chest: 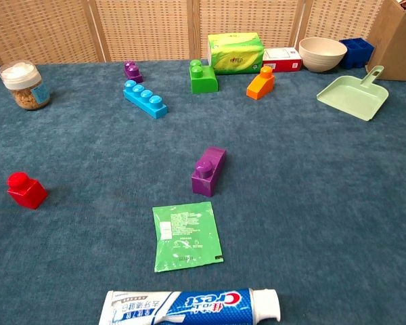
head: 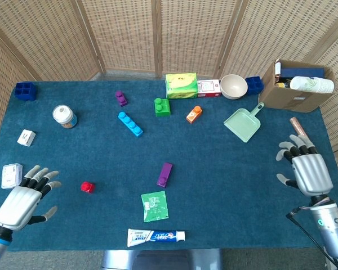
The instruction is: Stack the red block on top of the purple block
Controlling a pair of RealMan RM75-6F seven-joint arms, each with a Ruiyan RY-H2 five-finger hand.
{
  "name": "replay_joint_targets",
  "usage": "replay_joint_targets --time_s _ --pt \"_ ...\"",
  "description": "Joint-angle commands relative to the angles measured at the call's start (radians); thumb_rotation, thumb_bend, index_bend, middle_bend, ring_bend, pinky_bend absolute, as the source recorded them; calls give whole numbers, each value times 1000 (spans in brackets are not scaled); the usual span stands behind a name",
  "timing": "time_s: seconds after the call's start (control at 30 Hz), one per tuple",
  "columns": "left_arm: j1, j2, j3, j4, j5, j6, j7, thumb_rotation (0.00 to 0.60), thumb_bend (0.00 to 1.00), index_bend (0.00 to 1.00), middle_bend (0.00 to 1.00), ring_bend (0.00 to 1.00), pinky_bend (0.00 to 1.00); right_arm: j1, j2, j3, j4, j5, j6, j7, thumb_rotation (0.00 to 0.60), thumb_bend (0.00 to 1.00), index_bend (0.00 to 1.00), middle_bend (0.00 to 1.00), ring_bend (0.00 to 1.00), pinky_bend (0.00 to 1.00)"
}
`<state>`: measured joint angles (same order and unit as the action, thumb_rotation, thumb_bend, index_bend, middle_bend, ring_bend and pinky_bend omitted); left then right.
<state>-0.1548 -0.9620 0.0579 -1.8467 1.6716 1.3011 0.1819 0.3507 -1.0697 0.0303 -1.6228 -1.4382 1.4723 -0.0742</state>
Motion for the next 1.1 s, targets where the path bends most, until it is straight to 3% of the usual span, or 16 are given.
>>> replay_joint_targets --time_s 0.03,0.5,0.77,1.1 --pt "-20 -14 -4 16 -20 -33 25 497 372 261 138 91 0 -23 0 4 4 -1 16 1 600 75 493 327 160 169" --pt "-119 -105 -39 138 -99 -165 -10 492 371 236 102 61 0 -63 6 41 23 6 11 0 600 75 495 325 160 169" --pt "-165 -139 -33 198 -111 -227 -37 457 371 222 85 38 0 -79 8 58 22 7 10 -3 600 74 495 324 159 169" --pt "-204 -191 -25 262 -126 -278 -60 460 372 241 86 38 0 -94 18 73 10 4 8 -9 600 75 494 323 156 169"
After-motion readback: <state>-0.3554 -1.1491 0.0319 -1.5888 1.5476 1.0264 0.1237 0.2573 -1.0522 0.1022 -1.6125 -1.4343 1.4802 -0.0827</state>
